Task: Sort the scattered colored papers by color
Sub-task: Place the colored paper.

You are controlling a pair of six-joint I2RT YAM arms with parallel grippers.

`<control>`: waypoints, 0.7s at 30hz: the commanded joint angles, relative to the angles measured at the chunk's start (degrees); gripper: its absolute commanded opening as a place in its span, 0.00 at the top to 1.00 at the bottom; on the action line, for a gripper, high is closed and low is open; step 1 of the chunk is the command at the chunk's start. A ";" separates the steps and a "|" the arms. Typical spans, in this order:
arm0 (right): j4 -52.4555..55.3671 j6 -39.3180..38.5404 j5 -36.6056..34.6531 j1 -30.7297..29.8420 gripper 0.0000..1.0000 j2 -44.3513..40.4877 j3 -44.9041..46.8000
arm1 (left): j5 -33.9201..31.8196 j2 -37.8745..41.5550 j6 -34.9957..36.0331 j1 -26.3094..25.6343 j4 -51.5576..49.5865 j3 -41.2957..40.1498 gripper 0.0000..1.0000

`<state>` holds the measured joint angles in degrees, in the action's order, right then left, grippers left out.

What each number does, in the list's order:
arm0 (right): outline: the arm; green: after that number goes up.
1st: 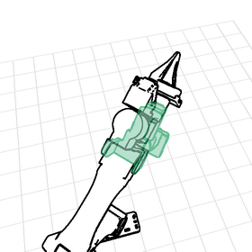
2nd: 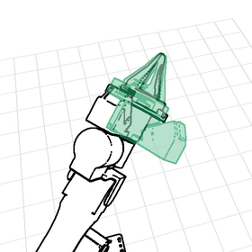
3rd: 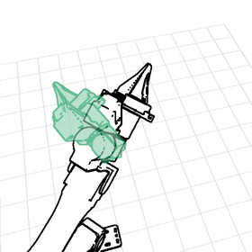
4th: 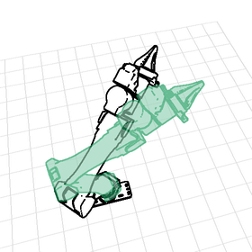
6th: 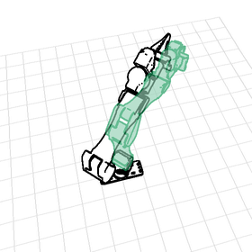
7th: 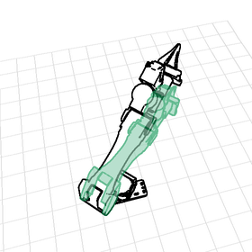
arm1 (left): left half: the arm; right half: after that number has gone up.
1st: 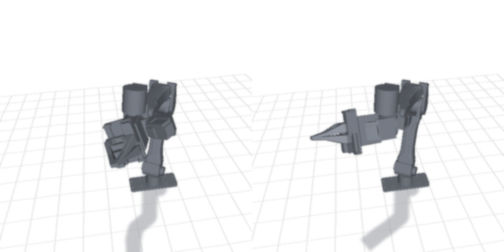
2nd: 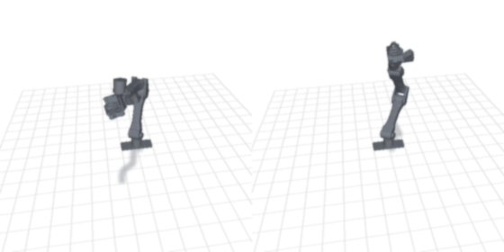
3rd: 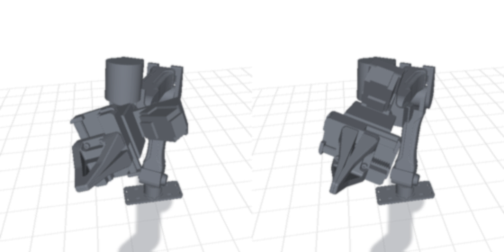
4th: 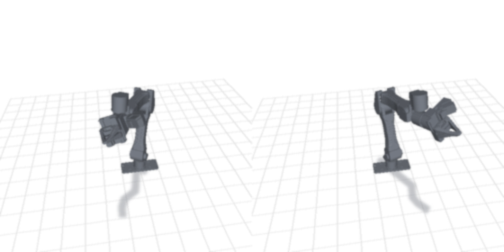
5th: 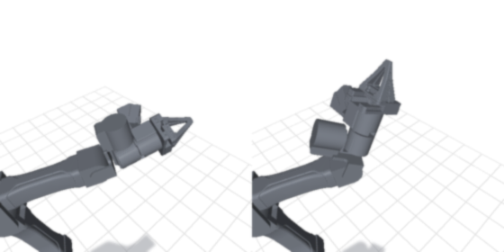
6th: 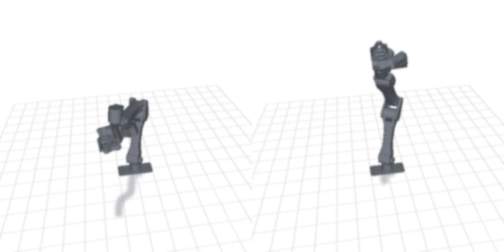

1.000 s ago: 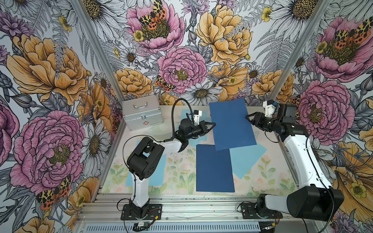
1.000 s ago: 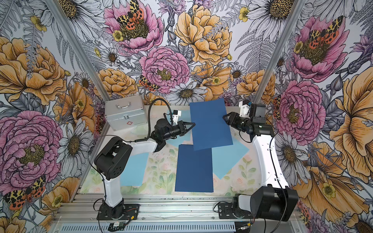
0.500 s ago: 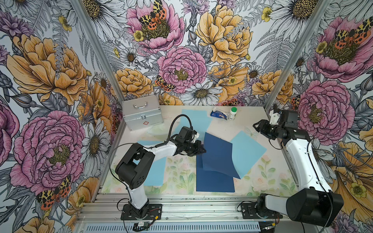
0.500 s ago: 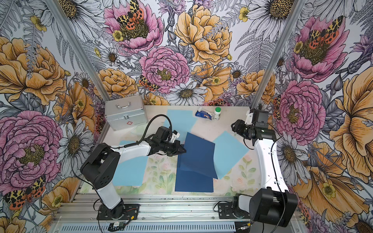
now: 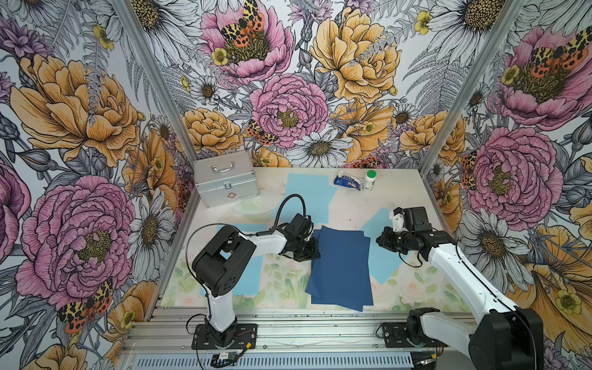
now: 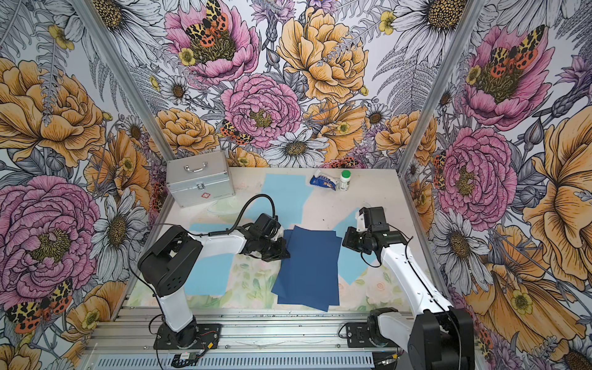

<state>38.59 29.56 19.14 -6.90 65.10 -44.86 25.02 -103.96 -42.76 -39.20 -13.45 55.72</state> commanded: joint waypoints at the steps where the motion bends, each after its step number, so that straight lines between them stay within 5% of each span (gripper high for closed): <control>1: -5.37 1.81 -3.25 -2.75 1.00 0.53 0.34 | -4.75 4.40 -3.18 -0.51 3.25 -2.27 1.00; 21: -10.06 3.80 -8.11 -11.43 1.00 9.33 4.31 | -10.24 5.85 -10.08 -4.74 9.29 -8.46 1.00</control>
<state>30.52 32.56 13.02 -17.52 73.78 -41.15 17.63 -99.20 -51.24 -43.77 -6.72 48.71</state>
